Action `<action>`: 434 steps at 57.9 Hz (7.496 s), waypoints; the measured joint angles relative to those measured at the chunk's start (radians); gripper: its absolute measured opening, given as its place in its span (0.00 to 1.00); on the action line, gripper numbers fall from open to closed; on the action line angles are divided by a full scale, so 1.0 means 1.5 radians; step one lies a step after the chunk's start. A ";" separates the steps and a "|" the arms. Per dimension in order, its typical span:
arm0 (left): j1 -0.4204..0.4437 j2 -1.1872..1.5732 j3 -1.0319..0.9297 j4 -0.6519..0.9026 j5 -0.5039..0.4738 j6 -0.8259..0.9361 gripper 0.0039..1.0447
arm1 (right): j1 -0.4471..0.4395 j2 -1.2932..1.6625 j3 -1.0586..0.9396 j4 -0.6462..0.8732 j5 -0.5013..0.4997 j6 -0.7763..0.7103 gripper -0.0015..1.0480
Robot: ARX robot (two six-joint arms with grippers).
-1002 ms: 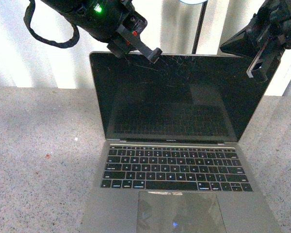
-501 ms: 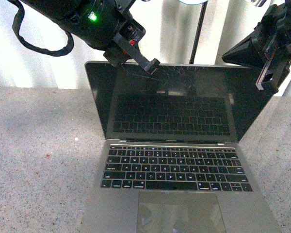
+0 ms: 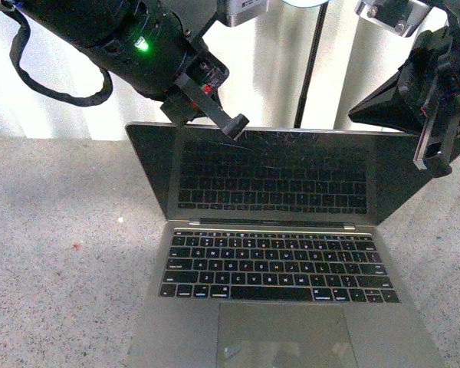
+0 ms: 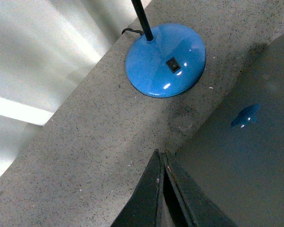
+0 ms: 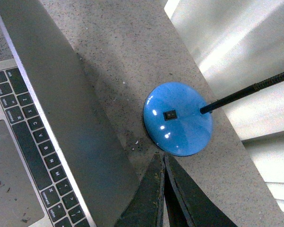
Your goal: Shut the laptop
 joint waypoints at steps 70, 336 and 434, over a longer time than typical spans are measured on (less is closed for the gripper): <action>-0.007 -0.045 -0.134 0.021 0.003 -0.038 0.03 | 0.046 0.000 -0.058 -0.038 0.016 -0.061 0.03; 0.186 -0.105 -0.534 0.827 -0.149 -0.414 0.25 | 0.047 -0.053 -0.397 0.814 0.461 0.552 0.03; 0.271 -0.942 -0.839 0.343 -0.068 -0.371 0.03 | -0.099 -0.867 -0.706 0.309 0.313 0.563 0.03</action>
